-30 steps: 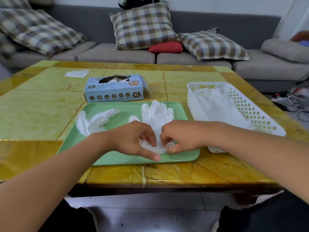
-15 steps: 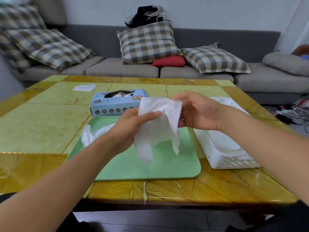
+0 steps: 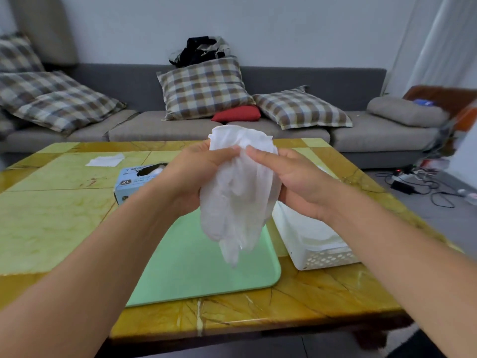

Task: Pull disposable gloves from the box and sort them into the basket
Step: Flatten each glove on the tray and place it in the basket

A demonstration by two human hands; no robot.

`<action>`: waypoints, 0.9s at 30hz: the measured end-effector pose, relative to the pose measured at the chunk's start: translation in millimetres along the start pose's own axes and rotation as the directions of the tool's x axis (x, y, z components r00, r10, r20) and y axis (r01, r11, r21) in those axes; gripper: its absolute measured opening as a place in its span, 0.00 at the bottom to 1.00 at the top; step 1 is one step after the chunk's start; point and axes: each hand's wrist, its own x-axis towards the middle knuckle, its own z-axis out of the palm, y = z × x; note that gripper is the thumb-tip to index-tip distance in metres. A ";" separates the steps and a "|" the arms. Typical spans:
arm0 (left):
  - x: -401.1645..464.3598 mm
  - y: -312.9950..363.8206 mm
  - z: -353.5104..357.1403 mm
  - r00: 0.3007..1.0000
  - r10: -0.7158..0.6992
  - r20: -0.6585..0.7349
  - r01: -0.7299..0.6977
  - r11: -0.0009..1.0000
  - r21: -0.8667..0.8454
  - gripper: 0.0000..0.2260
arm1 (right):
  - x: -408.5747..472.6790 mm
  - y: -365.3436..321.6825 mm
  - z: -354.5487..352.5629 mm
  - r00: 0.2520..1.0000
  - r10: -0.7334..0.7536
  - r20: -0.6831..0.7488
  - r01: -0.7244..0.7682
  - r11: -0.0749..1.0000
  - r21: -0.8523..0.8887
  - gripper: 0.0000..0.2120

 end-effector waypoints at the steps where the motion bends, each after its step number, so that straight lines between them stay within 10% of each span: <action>1: 1.8 5.6 9.7 0.999 -0.002 0.039 0.002 1.000 0.017 0.09 | -7.0 -6.8 -9.5 0.999 -0.014 -0.034 0.014 1.000 0.006 0.12; 20: 71.3 5.0 104.0 0.992 -0.084 0.099 0.059 0.971 0.232 0.08 | -9.5 -35.6 -146.5 0.949 0.201 -0.242 -0.231 0.967 -0.104 0.14; 27: 121.4 57.6 109.7 0.939 0.330 0.093 -0.336 0.940 0.063 0.06 | 38.2 -81.8 -160.2 0.912 -0.300 -0.279 0.249 0.947 -0.203 0.07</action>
